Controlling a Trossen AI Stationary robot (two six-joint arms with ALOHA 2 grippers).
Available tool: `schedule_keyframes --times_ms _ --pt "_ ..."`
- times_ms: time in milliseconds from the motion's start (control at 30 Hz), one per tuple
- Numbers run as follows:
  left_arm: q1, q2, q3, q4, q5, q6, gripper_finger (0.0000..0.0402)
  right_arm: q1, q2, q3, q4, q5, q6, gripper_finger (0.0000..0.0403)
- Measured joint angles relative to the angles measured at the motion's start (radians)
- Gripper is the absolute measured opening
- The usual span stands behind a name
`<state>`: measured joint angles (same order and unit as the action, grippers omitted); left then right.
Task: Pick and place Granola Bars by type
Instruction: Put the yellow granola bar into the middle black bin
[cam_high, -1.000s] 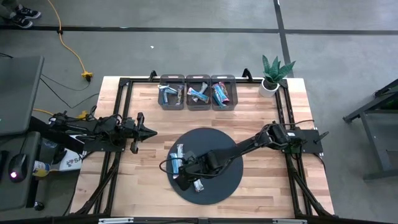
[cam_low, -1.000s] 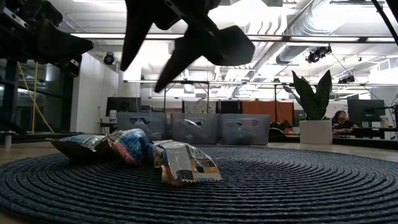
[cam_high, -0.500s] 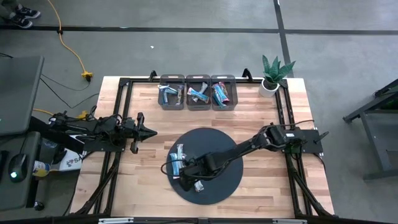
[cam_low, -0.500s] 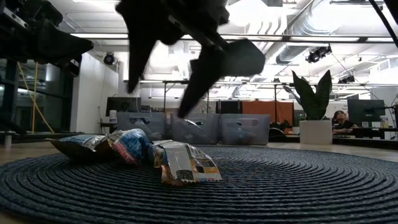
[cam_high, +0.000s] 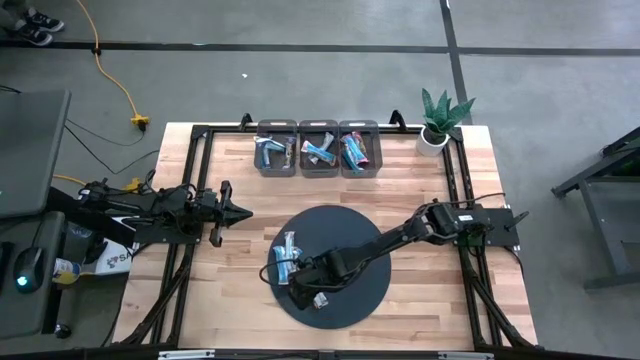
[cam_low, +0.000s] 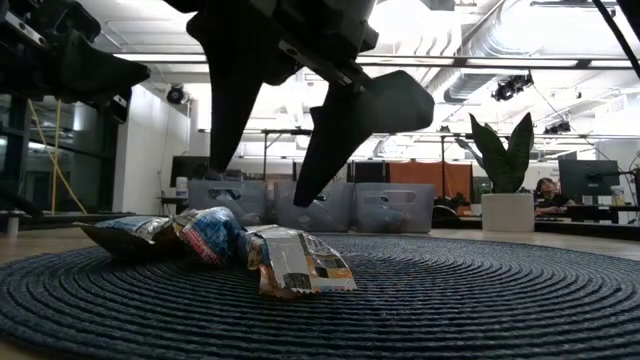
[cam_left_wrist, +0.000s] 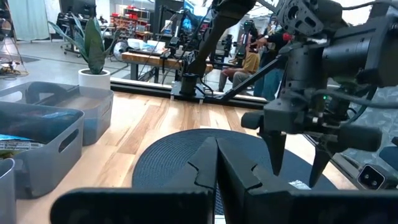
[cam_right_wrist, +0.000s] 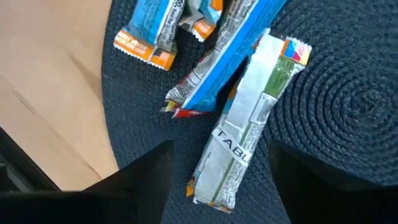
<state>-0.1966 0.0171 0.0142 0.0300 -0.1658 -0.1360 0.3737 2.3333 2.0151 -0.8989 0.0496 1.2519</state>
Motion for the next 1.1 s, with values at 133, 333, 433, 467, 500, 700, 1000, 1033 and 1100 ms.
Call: schedule_keyframes --times_ms 133,333,433,467,500,700,1000,1033,1100 --pt "0.0 0.0 0.0 0.0 0.0 0.0 0.0001 0.0 0.026 -0.001 0.006 -0.028 0.001 0.0244" --pt "0.0 0.0 0.0 0.0 0.0 0.0 0.0001 0.0 0.049 -0.002 0.02 -0.042 0.001 0.0244" --pt "0.0 0.0 0.0 0.0 0.0 0.0 0.0001 0.0 0.054 -0.002 0.022 -0.042 0.0 0.0244" --pt "0.0 0.0 0.0 0.0 0.0 0.0 0.0001 0.0 0.056 -0.002 0.024 -0.041 0.0 0.0244" --pt "0.0 0.0 0.0 0.0 0.0 0.0 0.0001 0.0 0.056 -0.001 0.027 -0.041 0.0 0.0244" --pt "0.0 0.0 0.0 0.0 0.0 0.0 0.0001 -0.001 0.059 -0.001 0.017 -0.03 -0.004 0.0241" --pt "0.0 0.0 0.0 0.0 0.0 0.0 0.0001 -0.003 0.073 0.0 0.021 -0.053 -0.023 0.0207" --pt "0.0 0.0 0.0 0.0 0.0 0.0 0.0001 -0.003 0.077 0.002 0.029 -0.064 -0.025 0.0204" --pt "0.0 0.0 0.0 0.0 0.0 0.0 0.0001 -0.003 0.082 0.002 0.038 -0.081 -0.027 0.0199"
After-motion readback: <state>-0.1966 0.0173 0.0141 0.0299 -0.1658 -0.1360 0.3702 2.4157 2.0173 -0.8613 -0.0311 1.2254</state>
